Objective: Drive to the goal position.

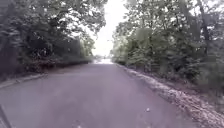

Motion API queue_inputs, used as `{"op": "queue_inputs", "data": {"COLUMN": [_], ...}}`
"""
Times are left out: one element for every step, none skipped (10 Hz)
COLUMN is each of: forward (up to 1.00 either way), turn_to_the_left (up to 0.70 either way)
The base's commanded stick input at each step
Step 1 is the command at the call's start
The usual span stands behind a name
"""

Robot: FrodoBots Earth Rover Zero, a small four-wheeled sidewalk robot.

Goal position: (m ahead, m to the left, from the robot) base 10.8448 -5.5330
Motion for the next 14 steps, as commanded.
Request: {"op": "queue_inputs", "data": {"forward": [1.00,1.00,1.00,1.00,1.00,1.00,1.00,1.00,1.00,1.00,1.00,1.00,1.00,1.00], "turn_to_the_left": [-0.04,-0.04,-0.04,-0.04,-0.04,-0.04,-0.04,-0.04,-0.05,-0.08,-0.09,-0.09,-0.09,-0.09]}}
